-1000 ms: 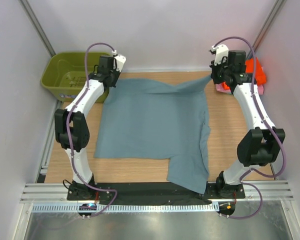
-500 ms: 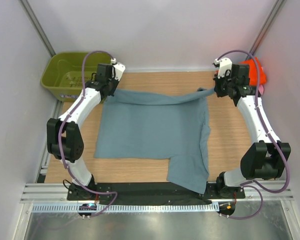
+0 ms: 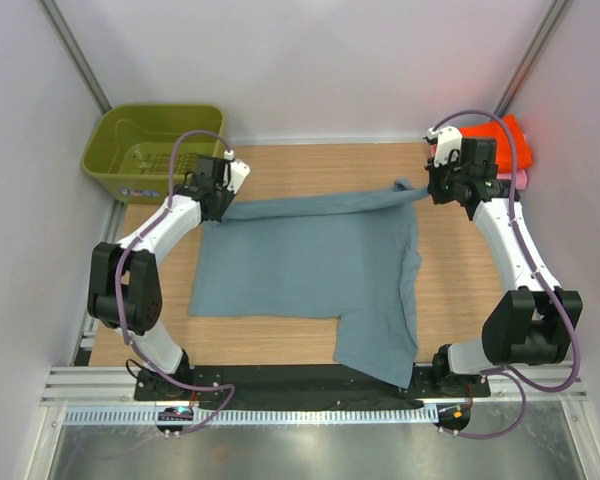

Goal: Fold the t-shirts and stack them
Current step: Flatten the tshirt out

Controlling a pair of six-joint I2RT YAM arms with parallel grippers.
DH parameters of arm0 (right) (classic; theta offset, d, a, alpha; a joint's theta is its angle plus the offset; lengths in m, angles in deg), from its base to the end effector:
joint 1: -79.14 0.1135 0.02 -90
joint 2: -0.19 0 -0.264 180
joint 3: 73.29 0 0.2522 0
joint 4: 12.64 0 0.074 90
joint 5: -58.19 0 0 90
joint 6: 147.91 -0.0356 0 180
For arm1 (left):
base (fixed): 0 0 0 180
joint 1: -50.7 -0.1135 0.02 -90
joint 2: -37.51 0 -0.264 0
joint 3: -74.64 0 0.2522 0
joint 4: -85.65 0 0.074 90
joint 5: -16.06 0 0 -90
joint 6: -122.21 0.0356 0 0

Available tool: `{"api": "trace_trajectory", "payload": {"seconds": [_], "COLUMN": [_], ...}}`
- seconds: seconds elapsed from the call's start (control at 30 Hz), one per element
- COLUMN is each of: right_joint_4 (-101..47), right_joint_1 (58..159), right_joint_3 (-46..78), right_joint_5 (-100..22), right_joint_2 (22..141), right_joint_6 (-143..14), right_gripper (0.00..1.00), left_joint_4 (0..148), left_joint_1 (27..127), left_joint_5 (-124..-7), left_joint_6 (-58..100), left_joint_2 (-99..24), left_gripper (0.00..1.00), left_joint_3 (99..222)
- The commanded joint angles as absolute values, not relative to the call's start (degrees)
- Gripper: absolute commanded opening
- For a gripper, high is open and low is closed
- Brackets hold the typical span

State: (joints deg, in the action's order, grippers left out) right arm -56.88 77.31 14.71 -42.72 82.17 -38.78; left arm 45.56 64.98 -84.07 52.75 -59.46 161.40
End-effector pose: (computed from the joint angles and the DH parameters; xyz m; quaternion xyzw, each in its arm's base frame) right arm 0.3196 -0.0035 0.3340 -0.1757 0.8791 0.0050 0.4430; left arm 0.3600 -0.0852 0.2469 0.2517 0.9030 0.1014 0.3332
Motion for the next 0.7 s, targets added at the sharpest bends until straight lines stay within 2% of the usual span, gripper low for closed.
{"api": "trace_trajectory", "payload": {"seconds": [0.0, 0.67], "right_joint_4": [-56.5, -58.6], "right_joint_1": [76.9, 76.9], "right_joint_3": [14.0, 11.0], "right_joint_5": [-43.3, -47.3], "right_joint_2": [79.7, 80.0], "right_joint_6": [-38.8, -39.5], "right_gripper": [0.01, 0.01], "left_joint_4": [48.6, 40.3], "left_joint_1": [64.1, 61.5], "left_joint_5": [-85.6, -84.4], "left_joint_6": [55.0, 65.5], "left_joint_2": [-55.7, -54.7], "left_gripper": [0.00, 0.00], "left_joint_3": [160.8, 161.0]}}
